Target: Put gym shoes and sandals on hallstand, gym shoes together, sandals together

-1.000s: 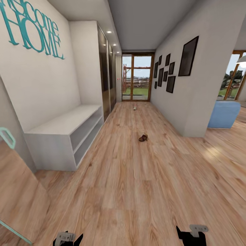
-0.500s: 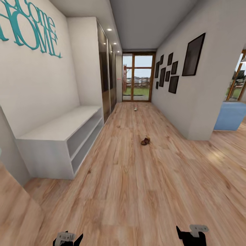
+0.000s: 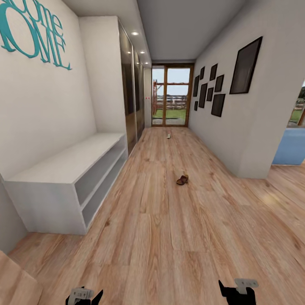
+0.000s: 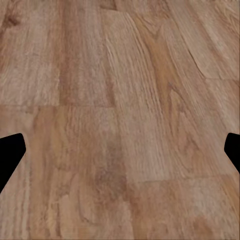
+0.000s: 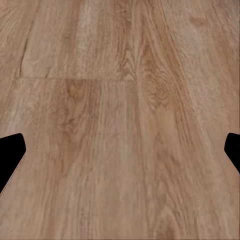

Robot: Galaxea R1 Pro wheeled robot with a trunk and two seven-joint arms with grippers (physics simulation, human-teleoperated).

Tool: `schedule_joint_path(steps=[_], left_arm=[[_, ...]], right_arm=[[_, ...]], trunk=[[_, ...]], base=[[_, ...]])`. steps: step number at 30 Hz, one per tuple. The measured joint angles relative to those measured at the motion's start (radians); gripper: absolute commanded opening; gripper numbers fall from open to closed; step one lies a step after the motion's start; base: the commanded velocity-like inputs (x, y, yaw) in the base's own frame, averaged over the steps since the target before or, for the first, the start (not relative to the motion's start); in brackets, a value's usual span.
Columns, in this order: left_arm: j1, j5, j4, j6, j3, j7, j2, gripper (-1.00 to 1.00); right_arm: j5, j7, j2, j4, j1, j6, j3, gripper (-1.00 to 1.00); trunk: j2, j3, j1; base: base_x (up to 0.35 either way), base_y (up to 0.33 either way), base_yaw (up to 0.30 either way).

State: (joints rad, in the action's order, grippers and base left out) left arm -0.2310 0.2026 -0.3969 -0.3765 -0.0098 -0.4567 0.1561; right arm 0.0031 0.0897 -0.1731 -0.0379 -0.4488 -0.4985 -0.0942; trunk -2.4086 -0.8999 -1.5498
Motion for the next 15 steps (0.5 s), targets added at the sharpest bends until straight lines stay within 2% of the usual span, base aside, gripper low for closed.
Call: schedule_joint_path(steps=[15], left_arm=[[0.000,0.000,0.000,-0.001,0.000,0.000,0.000,1.00]], right_arm=[[0.000,0.000,0.000,0.000,0.000,0.000,0.000,1.00]], trunk=[[0.000,0.000,0.000]], base=[[0.339,0.000,0.000]])
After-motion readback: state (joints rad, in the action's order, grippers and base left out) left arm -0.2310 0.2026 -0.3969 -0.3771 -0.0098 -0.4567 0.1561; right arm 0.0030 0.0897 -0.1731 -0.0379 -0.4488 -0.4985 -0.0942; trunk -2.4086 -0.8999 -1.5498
